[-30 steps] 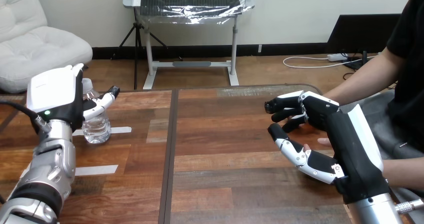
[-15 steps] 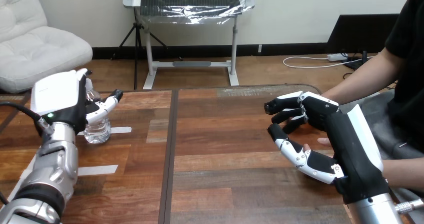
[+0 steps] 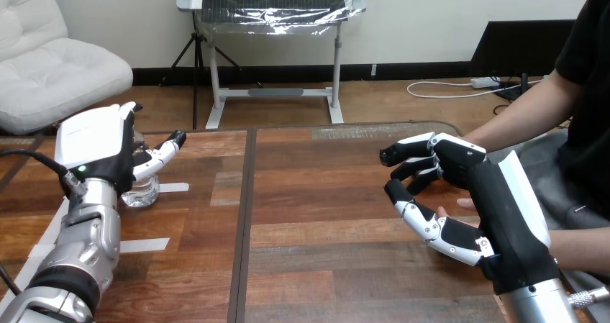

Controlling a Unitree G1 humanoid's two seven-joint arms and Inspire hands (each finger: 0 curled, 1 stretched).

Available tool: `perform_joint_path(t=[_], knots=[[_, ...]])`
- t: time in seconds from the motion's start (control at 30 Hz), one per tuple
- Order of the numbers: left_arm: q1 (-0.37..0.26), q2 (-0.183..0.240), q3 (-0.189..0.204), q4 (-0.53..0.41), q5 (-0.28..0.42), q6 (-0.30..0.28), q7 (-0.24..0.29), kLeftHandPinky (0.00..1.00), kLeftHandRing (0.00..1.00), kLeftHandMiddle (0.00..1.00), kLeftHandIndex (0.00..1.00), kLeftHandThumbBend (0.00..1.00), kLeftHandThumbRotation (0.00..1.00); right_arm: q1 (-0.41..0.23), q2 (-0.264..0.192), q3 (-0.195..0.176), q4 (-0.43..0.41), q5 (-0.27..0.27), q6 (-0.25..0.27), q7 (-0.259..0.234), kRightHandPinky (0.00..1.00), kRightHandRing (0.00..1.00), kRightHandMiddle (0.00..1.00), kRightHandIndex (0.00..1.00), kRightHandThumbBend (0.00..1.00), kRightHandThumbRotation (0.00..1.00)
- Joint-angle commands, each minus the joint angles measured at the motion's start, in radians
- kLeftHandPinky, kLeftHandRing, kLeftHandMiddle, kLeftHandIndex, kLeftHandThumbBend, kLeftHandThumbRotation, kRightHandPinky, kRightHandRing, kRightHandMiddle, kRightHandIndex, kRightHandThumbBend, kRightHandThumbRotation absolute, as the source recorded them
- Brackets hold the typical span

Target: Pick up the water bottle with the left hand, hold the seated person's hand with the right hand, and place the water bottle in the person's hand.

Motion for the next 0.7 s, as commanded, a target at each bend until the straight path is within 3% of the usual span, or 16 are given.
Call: perform_joint_path(t=[0.0,0.67], knots=[[-0.062,0.004,-0.016,0.0,-0.002,-0.012,0.001,0.86,0.9,0.91,0.89,0.58,1.0,-0.043,-0.014,-0.022,-0.056,0.006,-0.017,-0.013,0.45,0.56,0.63,0.59,0.41,0.0],[-0.045,0.004,-0.013,-0.005,-0.009,-0.031,0.016,0.86,0.9,0.91,0.89,0.57,0.98,-0.038,-0.013,-0.028,-0.058,-0.006,-0.017,-0.013,0.48,0.59,0.62,0.58,0.41,0.0]])
